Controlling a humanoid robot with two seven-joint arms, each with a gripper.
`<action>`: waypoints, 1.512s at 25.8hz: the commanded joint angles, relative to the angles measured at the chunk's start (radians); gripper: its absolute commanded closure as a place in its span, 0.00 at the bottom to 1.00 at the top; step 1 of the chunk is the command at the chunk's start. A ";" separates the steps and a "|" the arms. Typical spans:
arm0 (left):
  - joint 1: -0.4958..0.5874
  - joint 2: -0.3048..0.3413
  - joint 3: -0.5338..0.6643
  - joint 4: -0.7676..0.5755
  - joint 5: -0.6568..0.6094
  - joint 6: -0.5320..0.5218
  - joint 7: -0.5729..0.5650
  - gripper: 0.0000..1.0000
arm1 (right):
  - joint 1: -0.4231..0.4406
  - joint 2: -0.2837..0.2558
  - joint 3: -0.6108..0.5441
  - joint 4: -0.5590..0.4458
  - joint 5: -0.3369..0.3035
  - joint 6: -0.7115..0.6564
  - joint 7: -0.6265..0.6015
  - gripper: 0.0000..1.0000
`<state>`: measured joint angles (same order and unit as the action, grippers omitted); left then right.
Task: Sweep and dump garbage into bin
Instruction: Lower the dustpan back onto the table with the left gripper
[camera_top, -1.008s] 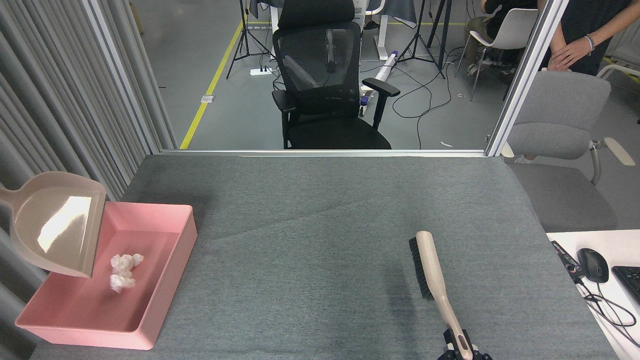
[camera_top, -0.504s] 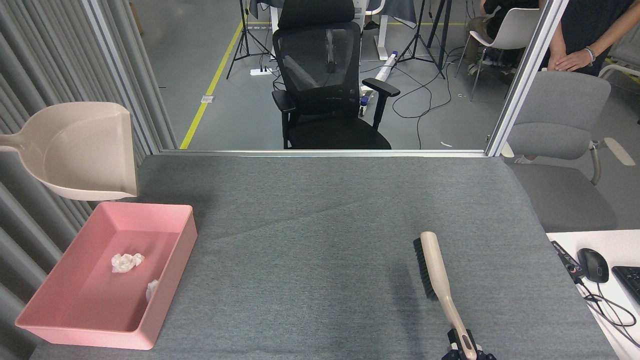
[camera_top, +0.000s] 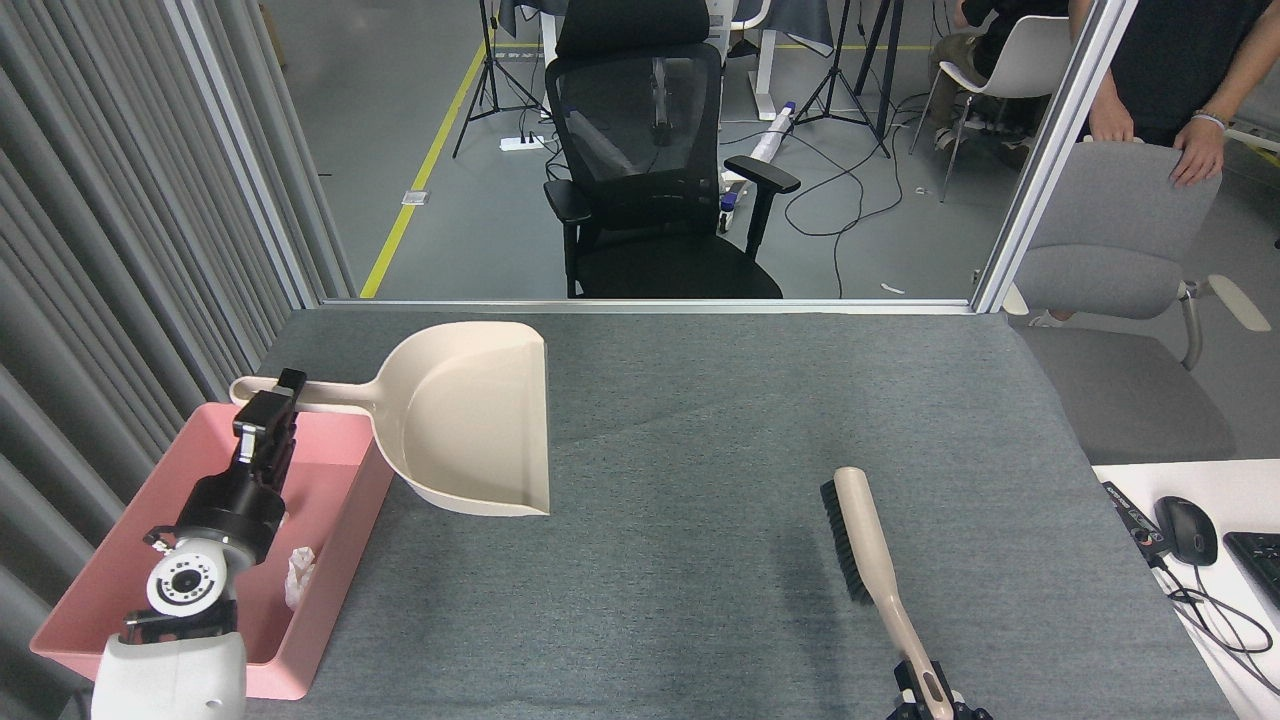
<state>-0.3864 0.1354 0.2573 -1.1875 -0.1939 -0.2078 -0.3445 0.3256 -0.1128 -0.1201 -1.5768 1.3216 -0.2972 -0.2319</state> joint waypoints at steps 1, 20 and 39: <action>0.026 -0.103 -0.009 0.060 -0.130 -0.064 0.012 1.00 | 0.001 -0.019 -0.003 0.000 0.001 -0.002 0.002 0.85; 0.017 -0.253 -0.010 0.399 -0.223 -0.265 0.145 1.00 | -0.028 -0.019 0.007 0.006 0.022 0.029 0.029 0.85; 0.015 -0.257 -0.004 0.450 -0.322 -0.278 0.147 0.53 | -0.030 -0.021 0.013 0.024 0.031 0.026 0.039 0.52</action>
<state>-0.3762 -0.1231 0.2496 -0.7341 -0.4775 -0.4979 -0.1993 0.2972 -0.1368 -0.1078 -1.5561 1.3542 -0.2737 -0.1972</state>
